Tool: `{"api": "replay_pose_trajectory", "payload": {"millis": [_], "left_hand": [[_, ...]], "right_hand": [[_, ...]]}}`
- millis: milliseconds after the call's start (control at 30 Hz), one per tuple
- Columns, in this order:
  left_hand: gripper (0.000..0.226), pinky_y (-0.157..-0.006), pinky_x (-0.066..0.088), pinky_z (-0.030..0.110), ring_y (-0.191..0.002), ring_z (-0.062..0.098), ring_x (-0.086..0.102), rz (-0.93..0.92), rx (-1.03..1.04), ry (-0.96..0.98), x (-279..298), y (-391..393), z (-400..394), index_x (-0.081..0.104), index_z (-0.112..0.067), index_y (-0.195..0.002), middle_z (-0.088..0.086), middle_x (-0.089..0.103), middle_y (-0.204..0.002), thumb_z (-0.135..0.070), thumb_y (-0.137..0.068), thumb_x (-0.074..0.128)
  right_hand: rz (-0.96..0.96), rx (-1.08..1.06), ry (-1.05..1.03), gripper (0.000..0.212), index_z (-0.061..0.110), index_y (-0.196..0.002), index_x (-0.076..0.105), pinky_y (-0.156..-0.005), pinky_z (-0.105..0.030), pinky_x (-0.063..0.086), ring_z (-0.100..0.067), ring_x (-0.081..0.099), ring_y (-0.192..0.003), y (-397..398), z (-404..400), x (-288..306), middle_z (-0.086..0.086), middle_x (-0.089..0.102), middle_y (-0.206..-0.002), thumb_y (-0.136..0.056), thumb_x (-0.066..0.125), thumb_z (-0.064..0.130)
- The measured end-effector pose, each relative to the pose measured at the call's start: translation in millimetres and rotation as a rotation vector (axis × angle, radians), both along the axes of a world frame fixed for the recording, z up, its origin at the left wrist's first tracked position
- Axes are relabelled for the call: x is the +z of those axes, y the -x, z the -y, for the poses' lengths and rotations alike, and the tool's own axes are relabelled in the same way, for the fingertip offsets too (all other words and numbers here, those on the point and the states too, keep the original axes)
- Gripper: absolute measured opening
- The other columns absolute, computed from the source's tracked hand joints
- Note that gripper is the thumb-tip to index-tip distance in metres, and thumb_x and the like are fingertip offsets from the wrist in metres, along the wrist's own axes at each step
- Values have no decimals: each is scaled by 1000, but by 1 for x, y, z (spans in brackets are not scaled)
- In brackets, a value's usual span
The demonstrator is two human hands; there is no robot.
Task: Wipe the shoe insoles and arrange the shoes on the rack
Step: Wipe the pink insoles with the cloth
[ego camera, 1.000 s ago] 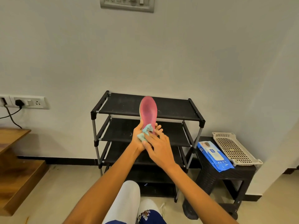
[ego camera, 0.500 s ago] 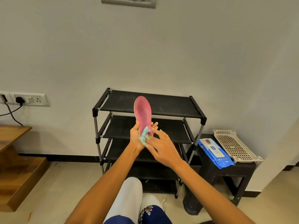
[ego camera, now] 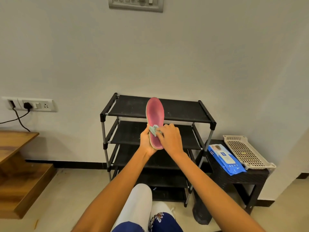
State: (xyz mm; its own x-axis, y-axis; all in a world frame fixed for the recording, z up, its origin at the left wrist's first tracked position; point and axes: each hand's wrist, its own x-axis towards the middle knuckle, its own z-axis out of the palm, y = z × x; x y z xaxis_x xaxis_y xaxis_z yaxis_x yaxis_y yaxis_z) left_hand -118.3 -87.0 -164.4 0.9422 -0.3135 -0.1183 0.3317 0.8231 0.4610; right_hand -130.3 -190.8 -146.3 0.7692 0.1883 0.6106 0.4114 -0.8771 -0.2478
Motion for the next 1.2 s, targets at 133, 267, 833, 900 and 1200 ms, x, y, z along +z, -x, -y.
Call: {"api": "replay_pose_trajectory", "payload": {"millis": [133,267,833,900,1200], "left_hand": [[42,-65,59,32,-73,21,68,4,7,48,-9,2,-9,63,-8,-102,10,65,-84,-43,-95,41],[40,-70,57,34,-84,24,65,-19,-18,20,-3,11,2,61,-10,-108,12,66,-93,-42,-91,44],[41,-72,56,35,-81,23,65,-22,121,-103,2,4,-17,60,-9,-107,11,64,-87,-42,-96,39],[41,-77,56,37,-81,24,66,31,144,-78,1,-1,-25,60,-6,-107,12,65,-85,-38,-100,35],[40,-68,59,34,-77,25,70,-3,97,-11,-2,1,-20,61,-6,-103,13,66,-86,-40,-92,44]], "right_hand": [[90,113,156,20,23,-79,72,-72,-28,44,-10,54,-81,27,-2,-14,6,66,-82,-85,61,39],[46,-39,145,24,18,-83,70,-73,-28,38,-14,52,-90,3,9,3,3,65,-92,-87,57,39],[8,148,47,21,16,-82,70,-73,-28,44,-11,56,-82,16,-16,4,2,67,-83,-87,60,34],[24,275,5,17,19,-83,70,-75,-25,44,-7,56,-85,32,-18,-5,4,68,-85,-84,61,33],[64,113,-17,15,18,-80,70,-71,-30,49,-11,58,-77,15,-25,5,3,68,-79,-85,64,31]]}}
